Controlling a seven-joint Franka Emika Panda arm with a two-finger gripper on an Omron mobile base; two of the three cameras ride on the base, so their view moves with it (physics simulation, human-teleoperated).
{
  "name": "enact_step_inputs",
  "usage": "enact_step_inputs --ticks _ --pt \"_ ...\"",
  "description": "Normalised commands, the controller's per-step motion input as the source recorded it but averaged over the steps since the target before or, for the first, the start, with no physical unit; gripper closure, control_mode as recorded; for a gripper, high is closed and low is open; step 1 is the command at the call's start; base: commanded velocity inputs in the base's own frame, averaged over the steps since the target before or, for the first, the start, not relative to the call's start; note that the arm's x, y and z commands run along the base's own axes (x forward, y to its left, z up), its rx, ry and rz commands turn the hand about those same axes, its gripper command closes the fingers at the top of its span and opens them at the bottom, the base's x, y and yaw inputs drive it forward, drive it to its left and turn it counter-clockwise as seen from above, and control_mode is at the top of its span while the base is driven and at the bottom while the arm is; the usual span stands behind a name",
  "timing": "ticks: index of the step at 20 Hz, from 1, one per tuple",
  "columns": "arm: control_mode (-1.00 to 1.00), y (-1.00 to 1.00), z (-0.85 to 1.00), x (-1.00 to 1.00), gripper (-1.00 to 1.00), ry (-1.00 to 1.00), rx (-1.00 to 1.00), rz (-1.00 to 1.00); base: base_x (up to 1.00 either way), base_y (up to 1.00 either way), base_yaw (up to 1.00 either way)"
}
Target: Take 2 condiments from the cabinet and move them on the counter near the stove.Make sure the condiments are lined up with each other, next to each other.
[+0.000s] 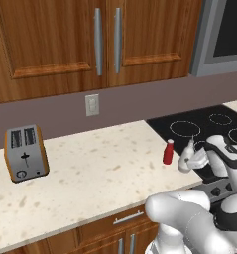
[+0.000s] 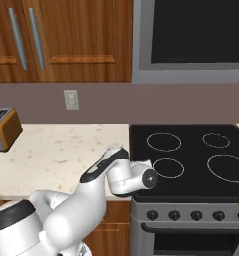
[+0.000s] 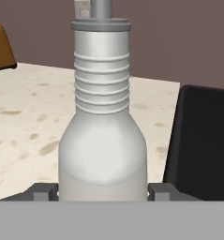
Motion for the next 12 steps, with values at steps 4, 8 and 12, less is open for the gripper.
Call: enact_step_inputs --ticks 4,8,12 --pt "-1.0 0.0 -0.13 0.03 1.0 0.01 0.0 0.0 0.0 0.0 0.0" --pt "-1.0 0.0 -0.09 0.08 1.0 0.0 0.0 0.0 0.0 0.0 0.0" --pt "-1.0 0.0 -0.05 0.11 1.0 0.0 0.0 0.0 0.0 0.0 0.0"
